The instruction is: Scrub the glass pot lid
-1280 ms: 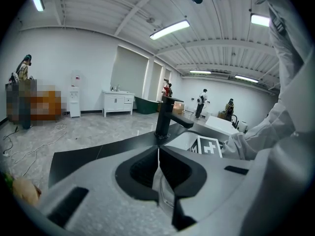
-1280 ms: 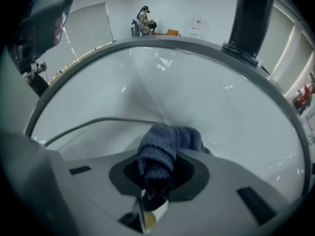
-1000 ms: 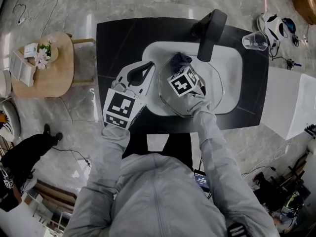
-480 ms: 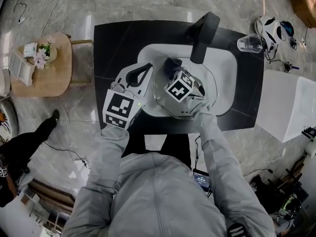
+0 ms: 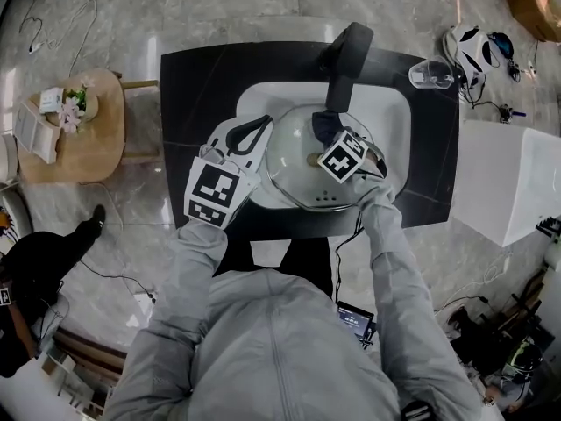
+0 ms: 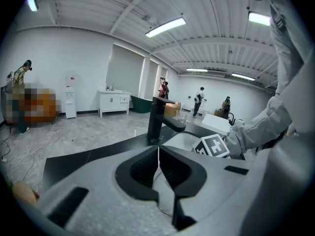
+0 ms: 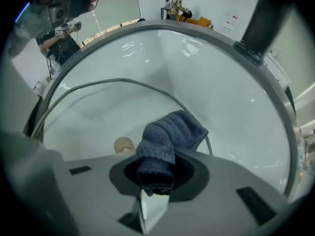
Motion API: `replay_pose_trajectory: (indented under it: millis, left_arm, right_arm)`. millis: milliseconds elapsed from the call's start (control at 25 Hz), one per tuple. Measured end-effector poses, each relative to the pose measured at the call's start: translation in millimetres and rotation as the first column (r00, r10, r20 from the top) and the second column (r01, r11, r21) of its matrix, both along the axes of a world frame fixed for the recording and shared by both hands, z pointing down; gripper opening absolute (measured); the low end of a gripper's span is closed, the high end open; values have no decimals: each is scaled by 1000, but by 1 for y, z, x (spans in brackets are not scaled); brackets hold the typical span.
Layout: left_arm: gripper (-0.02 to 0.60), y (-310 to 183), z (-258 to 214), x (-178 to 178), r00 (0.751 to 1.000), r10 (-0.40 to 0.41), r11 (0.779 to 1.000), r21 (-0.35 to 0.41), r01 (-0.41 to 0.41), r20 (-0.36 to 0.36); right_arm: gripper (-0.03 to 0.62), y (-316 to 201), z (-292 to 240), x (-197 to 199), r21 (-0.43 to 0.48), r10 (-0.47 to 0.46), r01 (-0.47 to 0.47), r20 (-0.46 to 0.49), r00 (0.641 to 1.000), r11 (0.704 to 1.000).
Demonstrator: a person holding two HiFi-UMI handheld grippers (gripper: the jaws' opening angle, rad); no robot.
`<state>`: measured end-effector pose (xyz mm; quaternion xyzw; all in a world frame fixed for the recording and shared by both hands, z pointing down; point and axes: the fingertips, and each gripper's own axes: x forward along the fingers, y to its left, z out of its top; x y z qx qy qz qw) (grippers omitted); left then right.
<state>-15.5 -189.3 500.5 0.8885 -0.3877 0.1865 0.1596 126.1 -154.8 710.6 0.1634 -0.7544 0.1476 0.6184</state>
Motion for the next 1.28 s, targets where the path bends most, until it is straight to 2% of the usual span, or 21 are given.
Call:
replay_pose_trajectory:
  millis: [280, 520, 760, 960, 1040, 1160, 1280]
  left_arm:
    - [29, 2, -3, 14, 998, 56, 998, 4, -56, 4]
    - [29, 7, -3, 17, 996, 90, 996, 4, -90, 16]
    - [29, 11, -7, 12, 996, 90, 996, 12, -91, 26]
    - [29, 17, -9, 3, 997, 75, 997, 14, -75, 30]
    - [29, 20, -9, -1, 997, 69, 998, 12, -69, 31]
    - [29, 24, -6, -6, 997, 61, 998, 6, -62, 35]
    - [29, 28, -6, -8, 998, 57, 998, 4, -57, 37]
  right_arm:
    - [81, 4, -8, 53, 21, 17, -14, -130, 991, 1000]
    - [80, 10, -11, 69, 47, 18, -8, -203, 979, 999]
    - [77, 21, -12, 48, 27, 35, -31, -144, 989, 999]
    - [78, 28, -13, 6, -41, 77, -78, -26, 997, 996]
    - [78, 29, -12, -6, -30, 31, -32, -44, 999, 999]
    - [77, 31, -8, -11, -9, -83, 83, -128, 988, 997]
    - [77, 32, -9, -17, -15, -90, 89, -109, 990, 996]
